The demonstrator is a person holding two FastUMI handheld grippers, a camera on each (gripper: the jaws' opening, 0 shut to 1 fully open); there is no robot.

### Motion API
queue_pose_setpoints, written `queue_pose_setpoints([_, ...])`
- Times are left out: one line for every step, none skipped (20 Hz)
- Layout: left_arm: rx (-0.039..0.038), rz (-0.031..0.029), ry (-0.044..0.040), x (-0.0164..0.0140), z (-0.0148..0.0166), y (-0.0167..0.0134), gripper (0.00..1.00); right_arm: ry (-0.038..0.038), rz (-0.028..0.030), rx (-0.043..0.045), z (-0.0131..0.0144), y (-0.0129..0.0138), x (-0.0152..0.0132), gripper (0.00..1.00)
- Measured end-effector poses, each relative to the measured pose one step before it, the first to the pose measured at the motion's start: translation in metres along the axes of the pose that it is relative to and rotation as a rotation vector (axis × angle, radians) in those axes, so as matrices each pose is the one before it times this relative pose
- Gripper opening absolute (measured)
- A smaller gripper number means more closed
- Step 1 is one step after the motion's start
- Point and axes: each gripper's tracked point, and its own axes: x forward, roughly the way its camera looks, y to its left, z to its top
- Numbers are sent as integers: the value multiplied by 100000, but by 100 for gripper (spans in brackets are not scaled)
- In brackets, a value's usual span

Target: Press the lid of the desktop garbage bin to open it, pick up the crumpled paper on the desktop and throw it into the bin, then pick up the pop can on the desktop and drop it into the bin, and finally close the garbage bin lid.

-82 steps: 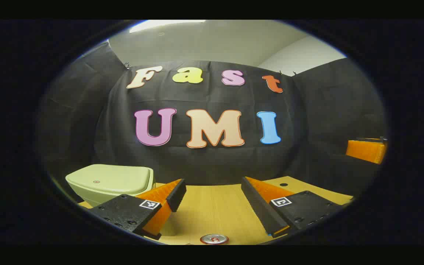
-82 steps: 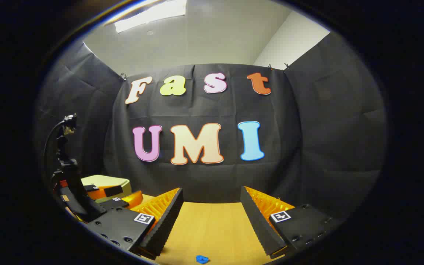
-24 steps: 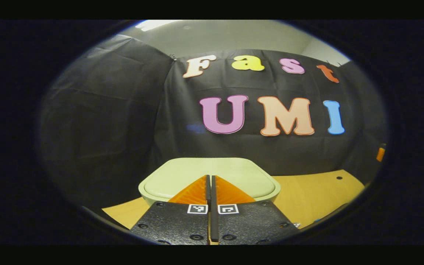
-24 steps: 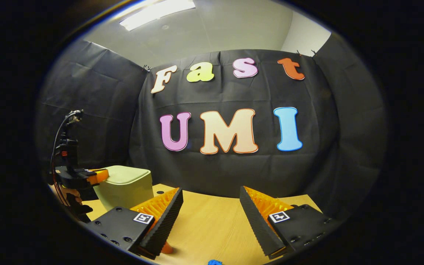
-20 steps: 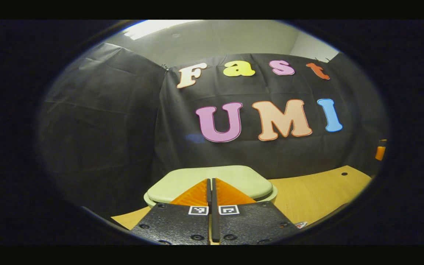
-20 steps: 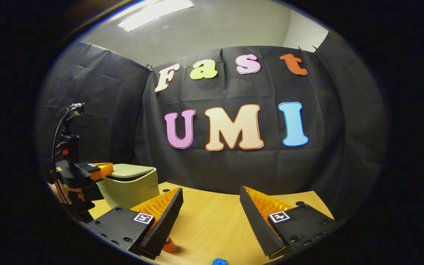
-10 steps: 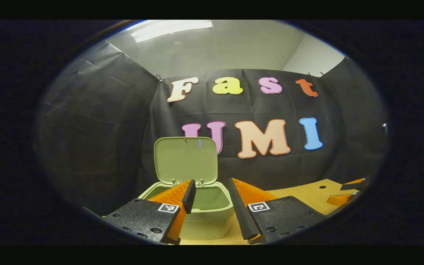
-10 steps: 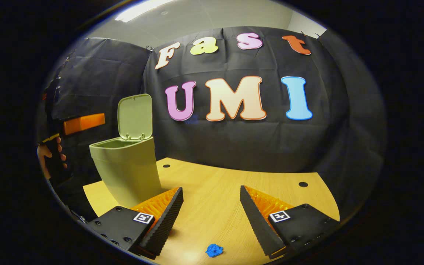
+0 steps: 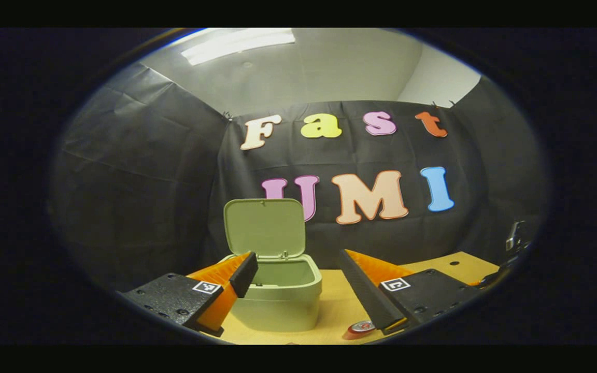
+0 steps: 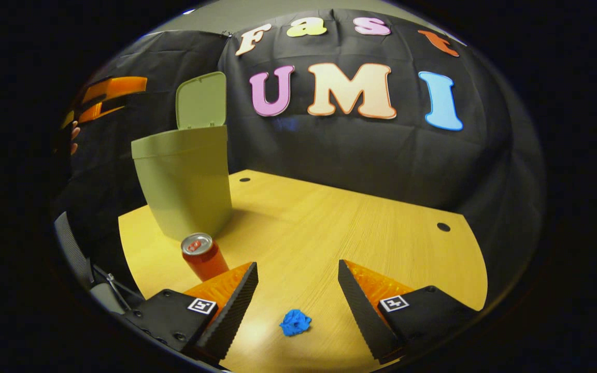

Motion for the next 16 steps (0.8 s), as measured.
queue_pose_setpoints([292, 625, 572, -195, -47, 92, 99, 2929, 113, -640, -974, -170, 300, 98])
queue_pose_setpoints([23, 699, 397, -222, -151, 209, 99, 3042, 133, -866, -1158, 122, 274, 98])
queue_pose_setpoints([-73, 470, 519, -212, -24, 192, 96, 3168, 262, -677, -946, -3, 343, 98])
queue_pose_setpoints([-30, 591, 444, -266, -140, 192, 99, 3008, 626, -216, -1196, -62, 371, 99])
queue_pose_setpoints([-44, 136, 723, -143, -163, 49, 99, 3892, 850, 423, -1225, 116, 412, 98])
queue_pose_setpoints([147, 598, 798, -244, -176, 253, 99, 3269, 988, 931, -932, 398, 603, 99])
queue_pose_setpoints([74, 404, 422, -154, -64, 264, 96, 2770, 502, 780, -692, 161, 410, 99])
queue_pose_setpoints([205, 531, 393, -161, -150, 180, 100, 2203, 131, 178, -603, -89, 268, 99])
queue_pose_setpoints([270, 696, 379, -97, -61, 330, 99, 1747, -120, -183, -840, -119, -150, 99])
queue_pose_setpoints([100, 731, 221, -215, -131, 274, 99, 1612, 0, -500, -552, 186, 159, 99])
queue_pose_setpoints([104, 366, 532, -17, -98, 245, 99, 1275, -713, -728, -411, -37, 261, 99])
queue_pose_setpoints([73, 427, 493, -146, -220, 191, 99, 1152, -790, -824, -300, 72, 308, 94])
queue_pose_setpoints([-3, 101, 605, -18, -100, 109, 99, 1207, -479, -387, -485, 41, 292, 93])
queue_pose_setpoints([66, 159, 363, -112, -153, 72, 99, 2103, 127, -277, -446, 103, 211, 84])
queue_pose_setpoints([281, 236, 311, -19, -105, 166, 96, 2206, 1165, 73, -579, 369, 202, 77])
queue_pose_setpoints([433, 276, 152, -84, -205, 196, 99, 2063, 2836, 661, -432, 568, -25, 57])
